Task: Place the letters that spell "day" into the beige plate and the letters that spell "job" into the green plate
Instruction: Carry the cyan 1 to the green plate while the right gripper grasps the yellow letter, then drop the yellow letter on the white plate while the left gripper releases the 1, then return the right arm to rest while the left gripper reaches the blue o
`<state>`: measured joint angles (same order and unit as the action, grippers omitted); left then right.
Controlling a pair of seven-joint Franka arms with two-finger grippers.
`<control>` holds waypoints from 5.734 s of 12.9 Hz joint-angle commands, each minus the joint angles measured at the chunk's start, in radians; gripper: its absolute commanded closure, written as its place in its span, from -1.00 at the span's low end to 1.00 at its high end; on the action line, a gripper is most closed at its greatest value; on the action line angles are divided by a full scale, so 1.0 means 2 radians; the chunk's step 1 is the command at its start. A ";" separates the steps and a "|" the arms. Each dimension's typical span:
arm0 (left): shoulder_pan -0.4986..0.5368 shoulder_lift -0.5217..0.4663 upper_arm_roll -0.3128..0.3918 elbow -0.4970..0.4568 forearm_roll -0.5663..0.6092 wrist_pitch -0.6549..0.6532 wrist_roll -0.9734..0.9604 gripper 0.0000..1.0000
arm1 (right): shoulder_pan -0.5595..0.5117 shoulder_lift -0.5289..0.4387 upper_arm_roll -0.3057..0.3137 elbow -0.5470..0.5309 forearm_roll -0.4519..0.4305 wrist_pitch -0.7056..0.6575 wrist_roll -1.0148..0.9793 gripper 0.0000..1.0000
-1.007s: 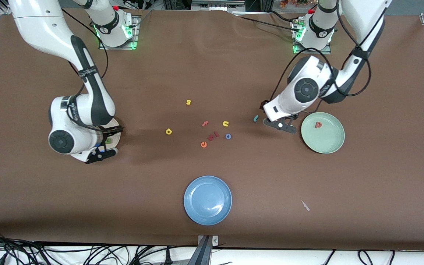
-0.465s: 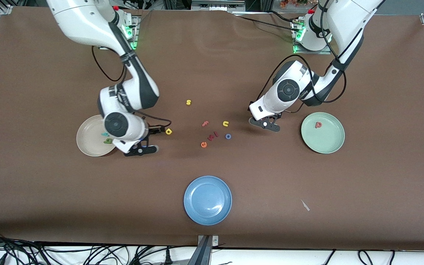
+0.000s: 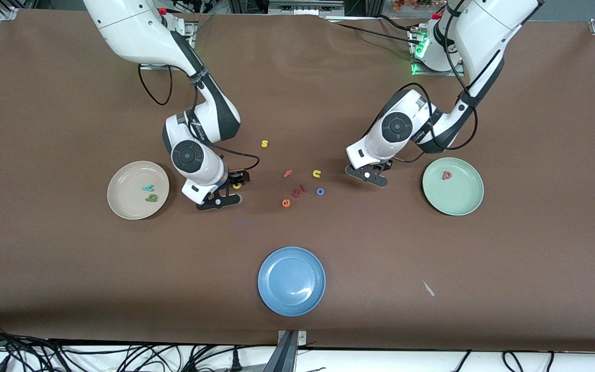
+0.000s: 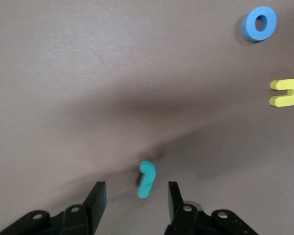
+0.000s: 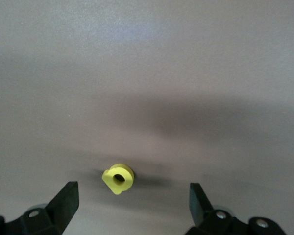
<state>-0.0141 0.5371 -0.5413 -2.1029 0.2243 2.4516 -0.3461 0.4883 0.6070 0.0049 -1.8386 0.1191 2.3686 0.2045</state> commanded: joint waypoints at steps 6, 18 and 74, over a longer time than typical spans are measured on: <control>-0.008 0.020 0.001 0.000 0.058 0.018 -0.053 0.42 | 0.006 -0.016 0.013 -0.049 -0.004 0.064 -0.024 -0.72; 0.006 -0.048 -0.002 0.020 0.065 -0.090 -0.057 0.92 | 0.006 -0.013 0.010 -0.046 -0.010 0.067 -0.068 0.22; -0.106 0.111 0.033 0.254 0.056 -0.125 -0.274 -1.00 | -0.177 -0.266 -0.028 0.084 -0.080 -0.368 -0.049 -1.00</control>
<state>-0.1108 0.7254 -0.5636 -1.6784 0.3463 2.2185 -0.8603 0.1693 0.1475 -0.0845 -1.5806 -0.0191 1.6118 0.1065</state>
